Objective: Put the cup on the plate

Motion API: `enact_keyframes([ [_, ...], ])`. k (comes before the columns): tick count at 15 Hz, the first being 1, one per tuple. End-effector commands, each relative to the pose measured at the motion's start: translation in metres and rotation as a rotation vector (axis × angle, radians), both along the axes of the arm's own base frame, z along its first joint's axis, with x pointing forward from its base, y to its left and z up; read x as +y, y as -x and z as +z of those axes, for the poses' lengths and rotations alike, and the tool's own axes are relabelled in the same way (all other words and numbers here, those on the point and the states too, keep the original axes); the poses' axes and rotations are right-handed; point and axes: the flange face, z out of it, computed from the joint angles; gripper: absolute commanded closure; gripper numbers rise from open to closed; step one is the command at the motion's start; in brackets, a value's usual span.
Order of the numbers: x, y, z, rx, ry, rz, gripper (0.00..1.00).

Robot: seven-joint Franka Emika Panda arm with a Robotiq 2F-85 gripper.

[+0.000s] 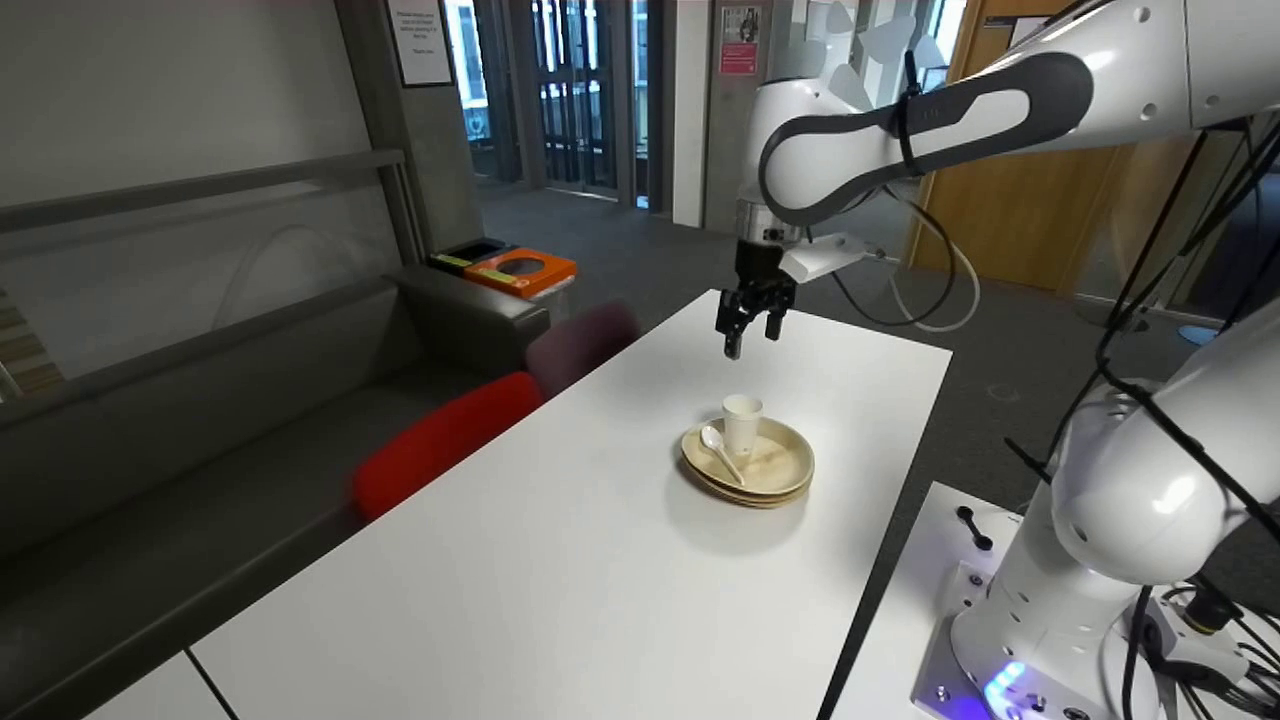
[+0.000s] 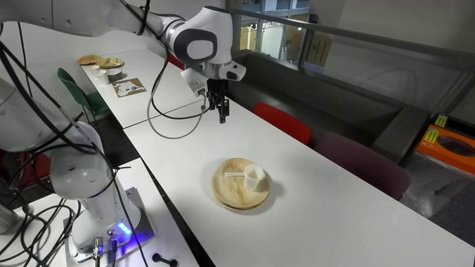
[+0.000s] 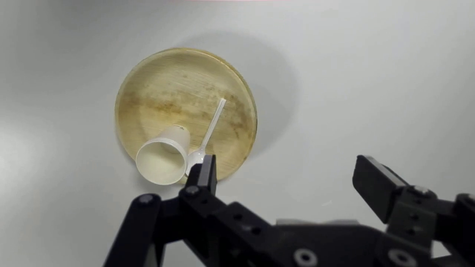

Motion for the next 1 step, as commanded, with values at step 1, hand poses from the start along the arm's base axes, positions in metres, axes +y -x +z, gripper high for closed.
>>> enact_keyframes([
  [1,0.001,-0.0009,-0.0017,0.006,0.002,0.007,0.0],
])
